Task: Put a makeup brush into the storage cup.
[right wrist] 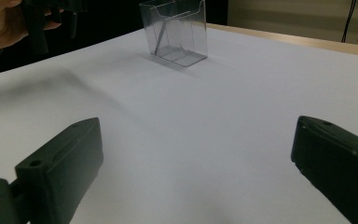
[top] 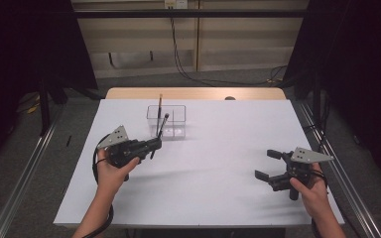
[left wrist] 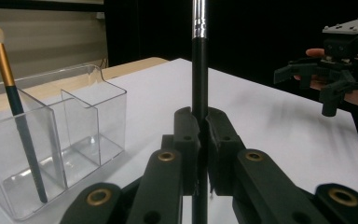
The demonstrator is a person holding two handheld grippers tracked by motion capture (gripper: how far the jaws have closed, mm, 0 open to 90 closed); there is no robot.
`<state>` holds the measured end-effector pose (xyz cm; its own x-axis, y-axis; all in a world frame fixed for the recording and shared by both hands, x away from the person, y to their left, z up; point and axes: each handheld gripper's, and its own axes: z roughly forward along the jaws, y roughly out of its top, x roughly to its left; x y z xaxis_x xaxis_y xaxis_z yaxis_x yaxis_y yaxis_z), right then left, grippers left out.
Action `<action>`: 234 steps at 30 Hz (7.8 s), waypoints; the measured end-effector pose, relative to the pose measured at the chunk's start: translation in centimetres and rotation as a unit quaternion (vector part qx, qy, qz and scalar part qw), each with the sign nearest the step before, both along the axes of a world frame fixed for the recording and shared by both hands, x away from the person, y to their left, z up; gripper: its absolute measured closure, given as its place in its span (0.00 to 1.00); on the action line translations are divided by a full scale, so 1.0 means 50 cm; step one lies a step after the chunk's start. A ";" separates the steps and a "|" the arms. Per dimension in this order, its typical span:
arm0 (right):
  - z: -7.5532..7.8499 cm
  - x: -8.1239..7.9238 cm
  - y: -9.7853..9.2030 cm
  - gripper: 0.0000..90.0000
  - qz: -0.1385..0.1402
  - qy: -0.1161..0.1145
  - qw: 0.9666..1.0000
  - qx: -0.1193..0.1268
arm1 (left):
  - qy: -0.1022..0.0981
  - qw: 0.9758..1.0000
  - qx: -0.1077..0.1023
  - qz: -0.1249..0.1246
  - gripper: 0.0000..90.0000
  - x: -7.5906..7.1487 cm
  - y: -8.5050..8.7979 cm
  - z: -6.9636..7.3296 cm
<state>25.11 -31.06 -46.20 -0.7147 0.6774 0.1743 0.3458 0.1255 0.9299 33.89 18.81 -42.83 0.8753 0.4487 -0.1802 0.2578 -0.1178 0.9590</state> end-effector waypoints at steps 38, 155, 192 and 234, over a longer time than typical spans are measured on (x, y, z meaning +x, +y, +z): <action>0.001 -0.008 -0.002 0.02 -0.001 -0.015 1.000 -0.002 | -0.020 0.998 -0.029 0.045 0.94 0.067 -0.007 0.027; -0.002 -0.010 -0.008 0.02 0.006 -0.026 1.000 -0.007 | -0.016 0.986 -0.015 0.163 0.93 0.232 -0.037 0.019; -0.001 -0.010 -0.006 0.02 0.010 -0.028 1.000 -0.006 | -0.016 0.987 -0.003 0.161 0.93 0.227 -0.030 -0.009; -0.001 -0.009 -0.004 0.02 0.012 -0.030 0.999 -0.004 | -0.012 0.988 0.002 0.157 0.93 0.211 -0.012 -0.016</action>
